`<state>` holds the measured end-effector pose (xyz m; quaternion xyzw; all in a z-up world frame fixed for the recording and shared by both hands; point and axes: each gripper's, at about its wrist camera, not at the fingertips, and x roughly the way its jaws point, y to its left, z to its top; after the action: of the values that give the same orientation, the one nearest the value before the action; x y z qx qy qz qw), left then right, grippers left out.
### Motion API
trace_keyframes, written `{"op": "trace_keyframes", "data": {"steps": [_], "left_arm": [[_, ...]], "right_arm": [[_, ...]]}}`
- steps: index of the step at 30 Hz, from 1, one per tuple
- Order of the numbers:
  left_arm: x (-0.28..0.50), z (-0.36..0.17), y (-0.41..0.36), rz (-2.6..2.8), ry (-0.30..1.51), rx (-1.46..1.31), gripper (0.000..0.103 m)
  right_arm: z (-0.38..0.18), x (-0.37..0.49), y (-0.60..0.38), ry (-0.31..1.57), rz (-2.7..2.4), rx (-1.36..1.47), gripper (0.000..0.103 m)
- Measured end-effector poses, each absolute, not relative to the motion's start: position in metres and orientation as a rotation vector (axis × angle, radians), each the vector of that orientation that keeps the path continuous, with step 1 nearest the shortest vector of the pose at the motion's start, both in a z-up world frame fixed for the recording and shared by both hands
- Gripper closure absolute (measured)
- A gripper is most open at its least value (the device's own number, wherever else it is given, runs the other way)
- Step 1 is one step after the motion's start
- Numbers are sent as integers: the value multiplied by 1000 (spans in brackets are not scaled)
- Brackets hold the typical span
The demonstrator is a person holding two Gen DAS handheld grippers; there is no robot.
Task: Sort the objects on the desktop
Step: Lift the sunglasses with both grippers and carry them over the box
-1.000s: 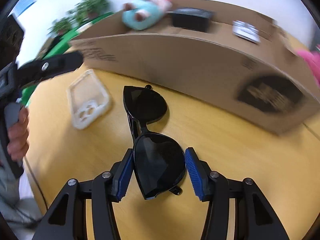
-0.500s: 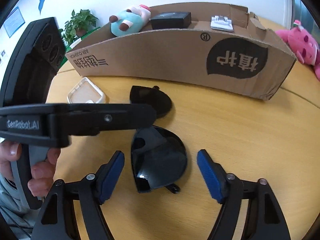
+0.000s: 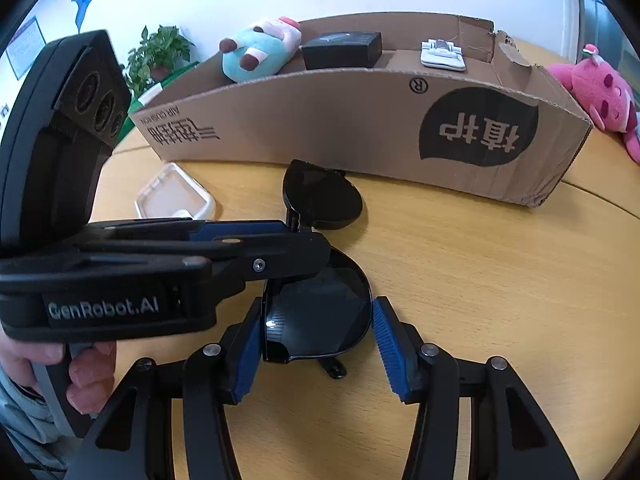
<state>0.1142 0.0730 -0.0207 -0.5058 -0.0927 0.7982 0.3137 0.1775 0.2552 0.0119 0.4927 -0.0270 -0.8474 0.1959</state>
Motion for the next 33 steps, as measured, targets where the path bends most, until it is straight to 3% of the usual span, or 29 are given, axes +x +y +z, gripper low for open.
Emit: {"op": "trace_keyframes", "data": {"steps": [5,7,8,12,20,33], "left_arm": [[116,-18,67,2107,-267,-1332,66],[119,-15,66,2083,-276,-1316,83],[120,-14,66,2063,-291,-1314,85],[125,-8,69,2104,-235,-1292,85],[123,-18,65,2047,-311,-1327,86],[142,55,66,2146,-187,-1093,89]], "right_arm": [[16,180,249,-78,-2374,1366,52],[19,182,248,-84,-2375,1356,53],[21,183,247,-100,-2359,1339,53],[26,187,237,-70,-2362,1327,53],[20,193,238,-103,-2357,1346,53],[76,212,243,-104,-2452,1129,53]]}}
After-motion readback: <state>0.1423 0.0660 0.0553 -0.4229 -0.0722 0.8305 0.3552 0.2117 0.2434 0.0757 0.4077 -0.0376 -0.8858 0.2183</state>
